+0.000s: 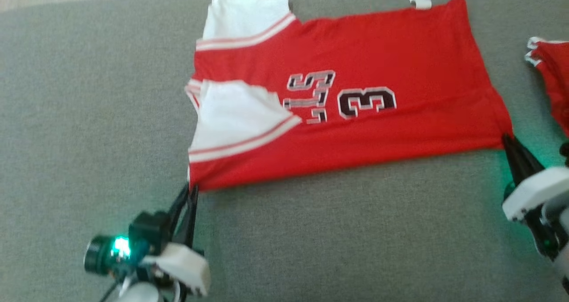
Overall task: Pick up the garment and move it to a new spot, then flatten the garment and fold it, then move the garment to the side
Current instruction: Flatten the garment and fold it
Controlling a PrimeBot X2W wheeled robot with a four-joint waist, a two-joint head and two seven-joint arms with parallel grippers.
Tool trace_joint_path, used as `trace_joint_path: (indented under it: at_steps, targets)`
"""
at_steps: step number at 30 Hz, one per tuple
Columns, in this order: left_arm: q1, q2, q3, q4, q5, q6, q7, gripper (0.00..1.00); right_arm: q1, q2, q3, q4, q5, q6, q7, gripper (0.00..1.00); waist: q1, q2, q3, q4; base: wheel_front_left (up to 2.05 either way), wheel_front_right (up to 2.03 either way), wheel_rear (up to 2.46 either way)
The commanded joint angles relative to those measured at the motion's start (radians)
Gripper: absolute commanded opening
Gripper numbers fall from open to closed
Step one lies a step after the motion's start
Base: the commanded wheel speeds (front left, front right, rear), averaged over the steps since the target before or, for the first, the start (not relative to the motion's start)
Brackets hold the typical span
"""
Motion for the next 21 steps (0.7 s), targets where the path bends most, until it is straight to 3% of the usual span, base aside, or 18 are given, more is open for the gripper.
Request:
trace_joint_path:
  at_steps: [1,10,15,21]
  targets:
    - [0.006,0.045,0.036,-0.041,-0.005,0.019,-0.006,0.00,0.032,-0.051,0.010,-0.018,0.012,-0.001,-0.015,0.00,0.0000,-0.0001,-0.015,-0.004,0.00,0.00,0.00]
    - [0.144,0.090,-0.008,-0.184,0.001,0.081,0.019,0.00,0.180,-0.116,0.002,-0.090,0.038,-0.001,-0.039,0.00,0.0000,-0.0001,-0.058,0.011,0.00,0.00,0.00]
    - [0.184,0.088,-0.027,-0.202,-0.004,0.081,0.006,0.00,0.289,-0.139,-0.034,-0.162,0.066,-0.001,-0.044,0.00,0.0000,-0.0001,-0.061,0.016,0.00,0.00,0.00]
    - [0.201,0.085,-0.040,-0.188,-0.027,0.051,0.005,0.00,0.358,-0.147,-0.078,-0.208,0.049,-0.001,-0.047,0.00,0.0000,-0.0001,-0.075,0.012,0.00,0.00,0.00]
